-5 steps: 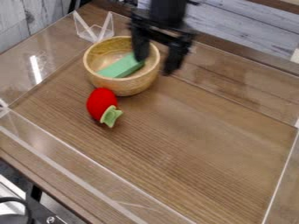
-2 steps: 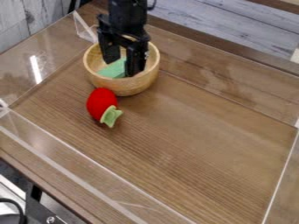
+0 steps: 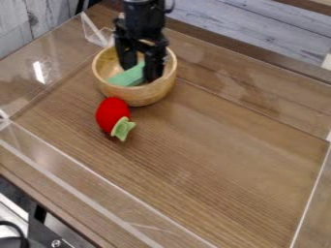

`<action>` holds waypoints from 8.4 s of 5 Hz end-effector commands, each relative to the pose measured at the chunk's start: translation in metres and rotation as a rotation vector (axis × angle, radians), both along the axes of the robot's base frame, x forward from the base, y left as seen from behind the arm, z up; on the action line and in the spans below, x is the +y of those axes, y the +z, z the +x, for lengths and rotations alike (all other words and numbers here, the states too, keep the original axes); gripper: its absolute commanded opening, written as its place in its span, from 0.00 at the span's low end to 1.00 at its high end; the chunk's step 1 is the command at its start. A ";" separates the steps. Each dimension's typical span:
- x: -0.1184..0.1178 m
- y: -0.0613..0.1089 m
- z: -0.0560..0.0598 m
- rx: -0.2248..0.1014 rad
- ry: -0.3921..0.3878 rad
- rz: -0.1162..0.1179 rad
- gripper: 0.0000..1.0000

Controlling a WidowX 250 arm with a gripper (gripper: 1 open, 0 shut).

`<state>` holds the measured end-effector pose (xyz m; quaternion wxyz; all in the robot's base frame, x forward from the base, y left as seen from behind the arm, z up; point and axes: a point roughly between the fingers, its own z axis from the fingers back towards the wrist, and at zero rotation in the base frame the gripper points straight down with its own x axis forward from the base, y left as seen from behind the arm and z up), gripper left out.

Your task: Remove the green block from the brown bowl and put it on the table

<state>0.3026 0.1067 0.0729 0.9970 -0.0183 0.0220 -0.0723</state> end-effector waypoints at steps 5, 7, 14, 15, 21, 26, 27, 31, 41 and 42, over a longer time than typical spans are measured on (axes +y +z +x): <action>0.058 0.011 0.017 -0.121 0.108 -0.008 1.00; 0.023 -0.014 0.029 -0.130 0.103 -0.020 1.00; 0.022 -0.005 0.053 -0.142 0.283 -0.015 0.00; 0.029 -0.005 0.045 -0.147 0.312 -0.012 0.00; -0.071 0.049 0.032 -0.257 0.387 -0.064 0.00; -0.070 0.056 0.007 -0.243 0.363 -0.040 0.00; -0.073 0.054 0.008 -0.237 0.319 -0.033 0.00; -0.077 0.047 0.011 -0.216 0.313 0.004 0.00; 0.005 -0.001 0.027 -0.226 0.230 0.054 1.00; 0.005 -0.007 0.029 -0.228 0.199 0.051 0.00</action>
